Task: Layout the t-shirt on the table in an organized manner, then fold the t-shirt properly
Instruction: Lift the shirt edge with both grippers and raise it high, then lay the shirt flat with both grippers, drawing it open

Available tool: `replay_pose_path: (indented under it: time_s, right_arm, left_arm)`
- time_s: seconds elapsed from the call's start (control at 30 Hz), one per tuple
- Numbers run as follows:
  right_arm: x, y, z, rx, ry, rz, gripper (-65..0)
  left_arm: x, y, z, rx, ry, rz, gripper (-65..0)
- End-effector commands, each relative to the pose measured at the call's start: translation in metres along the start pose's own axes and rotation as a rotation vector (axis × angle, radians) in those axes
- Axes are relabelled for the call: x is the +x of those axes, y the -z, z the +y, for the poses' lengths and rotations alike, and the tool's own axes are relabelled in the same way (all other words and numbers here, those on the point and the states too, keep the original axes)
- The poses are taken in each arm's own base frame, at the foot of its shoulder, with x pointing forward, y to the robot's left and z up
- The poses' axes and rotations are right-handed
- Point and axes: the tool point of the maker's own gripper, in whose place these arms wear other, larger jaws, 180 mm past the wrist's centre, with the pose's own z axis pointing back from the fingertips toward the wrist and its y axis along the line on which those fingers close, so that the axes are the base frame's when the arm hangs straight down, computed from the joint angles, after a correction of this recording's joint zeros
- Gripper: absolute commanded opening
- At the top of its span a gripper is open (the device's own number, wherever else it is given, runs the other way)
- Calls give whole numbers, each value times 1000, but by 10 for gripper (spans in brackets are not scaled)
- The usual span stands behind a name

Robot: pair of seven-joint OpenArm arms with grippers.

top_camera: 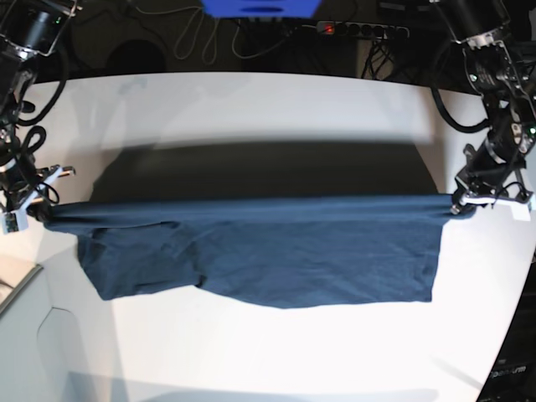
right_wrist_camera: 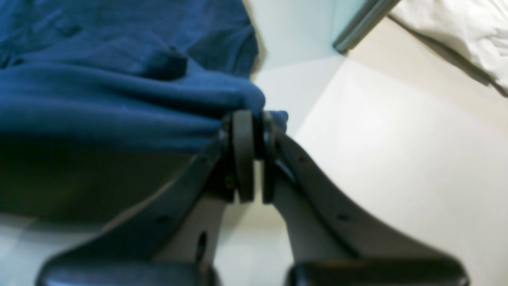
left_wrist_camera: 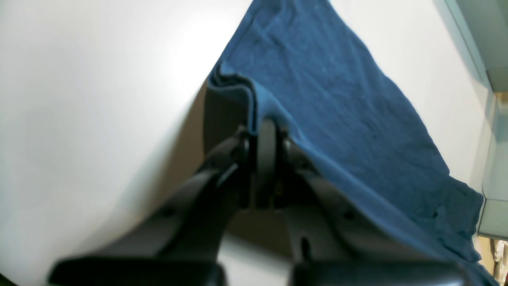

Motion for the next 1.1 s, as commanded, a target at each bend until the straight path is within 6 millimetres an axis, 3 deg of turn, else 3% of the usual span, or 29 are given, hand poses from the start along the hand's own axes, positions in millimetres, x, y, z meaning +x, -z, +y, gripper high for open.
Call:
replay_pose_path:
  time_s: [0.0,0.17,0.3,0.63,0.8,0.87,1.07]
  right_arm:
    - [37,-1,-12,-19,-24,-102,-650]
    - [85,7,-21,-39,-22,-205,-650]
    - [130,19,-17,-22,-45,-262,-650]
    - [240,55,-20,36,-10,-376,-650]
    - [302,67,-42,6,-6,-409,-650]
    - [332,65,-48,15,12,-463,-650]
    - [396,51,-63,-13,-14,-548,-650]
  left_arm:
    - [30,-2,-14,-31,14,-82,-650]
    - [77,7,-53,-105,10,-173,-650]
    - [112,16,-82,-167,-21,-223,-650]
    - [167,58,-142,-284,-160,-207,-650]
    - [203,64,-185,-365,-209,-211,-650]
    - [222,63,-205,-401,-230,-227,-650]
    - [269,49,-250,-485,-265,-279,-650]
